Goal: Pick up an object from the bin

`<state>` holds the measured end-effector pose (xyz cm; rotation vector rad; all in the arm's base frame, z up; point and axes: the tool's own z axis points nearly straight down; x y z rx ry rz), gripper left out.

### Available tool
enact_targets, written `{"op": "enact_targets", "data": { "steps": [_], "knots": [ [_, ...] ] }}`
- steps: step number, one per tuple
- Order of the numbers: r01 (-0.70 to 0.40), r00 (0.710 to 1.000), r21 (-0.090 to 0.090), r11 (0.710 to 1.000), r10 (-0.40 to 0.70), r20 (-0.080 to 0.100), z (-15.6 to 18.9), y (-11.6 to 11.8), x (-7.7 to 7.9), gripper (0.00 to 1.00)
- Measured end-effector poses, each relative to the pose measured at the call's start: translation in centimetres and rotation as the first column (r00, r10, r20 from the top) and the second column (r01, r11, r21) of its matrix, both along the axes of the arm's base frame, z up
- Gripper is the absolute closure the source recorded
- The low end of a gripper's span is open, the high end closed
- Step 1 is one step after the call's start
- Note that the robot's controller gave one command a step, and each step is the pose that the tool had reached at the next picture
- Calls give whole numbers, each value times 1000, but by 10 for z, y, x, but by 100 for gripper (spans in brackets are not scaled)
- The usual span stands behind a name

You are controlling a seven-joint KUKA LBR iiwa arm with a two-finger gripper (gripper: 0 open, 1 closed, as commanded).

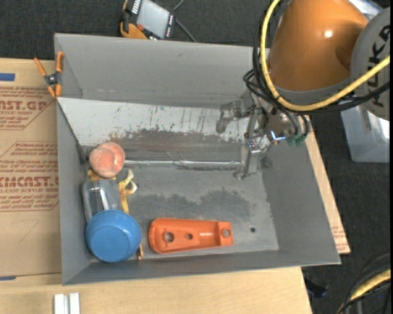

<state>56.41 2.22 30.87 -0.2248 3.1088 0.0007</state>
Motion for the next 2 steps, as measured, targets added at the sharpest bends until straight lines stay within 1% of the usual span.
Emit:
{"op": "enact_targets", "data": {
  "steps": [1, 2],
  "knots": [
    [-12, 1000, 2, 1000, 12, 3, -104, 12, 15, 0],
    [-146, 989, -8, 989, 146, 1, -85, -51, 23, 0]
  ]
}}
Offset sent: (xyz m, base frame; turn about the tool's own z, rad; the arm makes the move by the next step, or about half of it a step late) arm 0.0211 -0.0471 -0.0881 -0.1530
